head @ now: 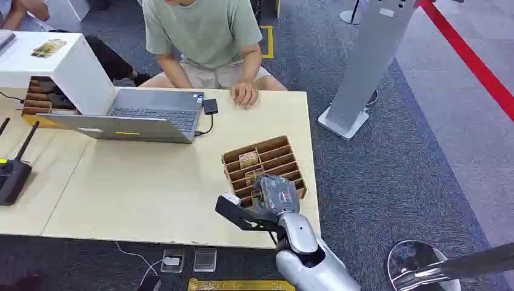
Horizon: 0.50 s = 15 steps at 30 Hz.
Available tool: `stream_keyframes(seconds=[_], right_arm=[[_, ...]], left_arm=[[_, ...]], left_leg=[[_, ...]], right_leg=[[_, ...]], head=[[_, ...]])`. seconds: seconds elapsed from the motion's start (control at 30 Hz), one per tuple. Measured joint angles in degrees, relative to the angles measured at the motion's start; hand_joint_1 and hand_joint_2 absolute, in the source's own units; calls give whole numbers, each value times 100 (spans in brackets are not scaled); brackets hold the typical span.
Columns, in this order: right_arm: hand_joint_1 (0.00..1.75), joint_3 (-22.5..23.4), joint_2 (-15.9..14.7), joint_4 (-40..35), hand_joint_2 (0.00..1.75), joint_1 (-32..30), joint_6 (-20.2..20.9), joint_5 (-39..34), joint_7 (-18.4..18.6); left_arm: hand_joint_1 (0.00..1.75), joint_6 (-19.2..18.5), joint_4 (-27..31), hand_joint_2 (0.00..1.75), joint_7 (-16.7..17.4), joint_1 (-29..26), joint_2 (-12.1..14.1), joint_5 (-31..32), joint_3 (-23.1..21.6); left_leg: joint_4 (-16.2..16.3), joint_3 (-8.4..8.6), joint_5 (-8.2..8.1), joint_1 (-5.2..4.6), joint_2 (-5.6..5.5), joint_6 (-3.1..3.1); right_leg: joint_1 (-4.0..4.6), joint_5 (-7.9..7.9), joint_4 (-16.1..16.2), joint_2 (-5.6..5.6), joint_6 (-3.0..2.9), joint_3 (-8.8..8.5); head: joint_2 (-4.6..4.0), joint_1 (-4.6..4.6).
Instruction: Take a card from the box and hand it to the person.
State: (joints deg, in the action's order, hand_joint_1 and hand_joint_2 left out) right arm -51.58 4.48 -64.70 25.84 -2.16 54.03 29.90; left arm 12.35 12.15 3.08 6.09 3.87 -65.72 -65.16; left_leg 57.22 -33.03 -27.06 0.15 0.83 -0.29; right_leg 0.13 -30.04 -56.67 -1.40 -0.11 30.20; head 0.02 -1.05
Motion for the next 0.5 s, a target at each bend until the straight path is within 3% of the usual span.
stream_keyframes(seconds=[0.5], right_arm=[[87,-9,46,133,175,1,-2,-7,-9]], left_arm=[[0,-9,0,175,-2,0,0,0,0]], left_leg=[[0,0,0,0,0,0]], right_leg=[[0,0,0,0,0,0]], head=[[0,0]])
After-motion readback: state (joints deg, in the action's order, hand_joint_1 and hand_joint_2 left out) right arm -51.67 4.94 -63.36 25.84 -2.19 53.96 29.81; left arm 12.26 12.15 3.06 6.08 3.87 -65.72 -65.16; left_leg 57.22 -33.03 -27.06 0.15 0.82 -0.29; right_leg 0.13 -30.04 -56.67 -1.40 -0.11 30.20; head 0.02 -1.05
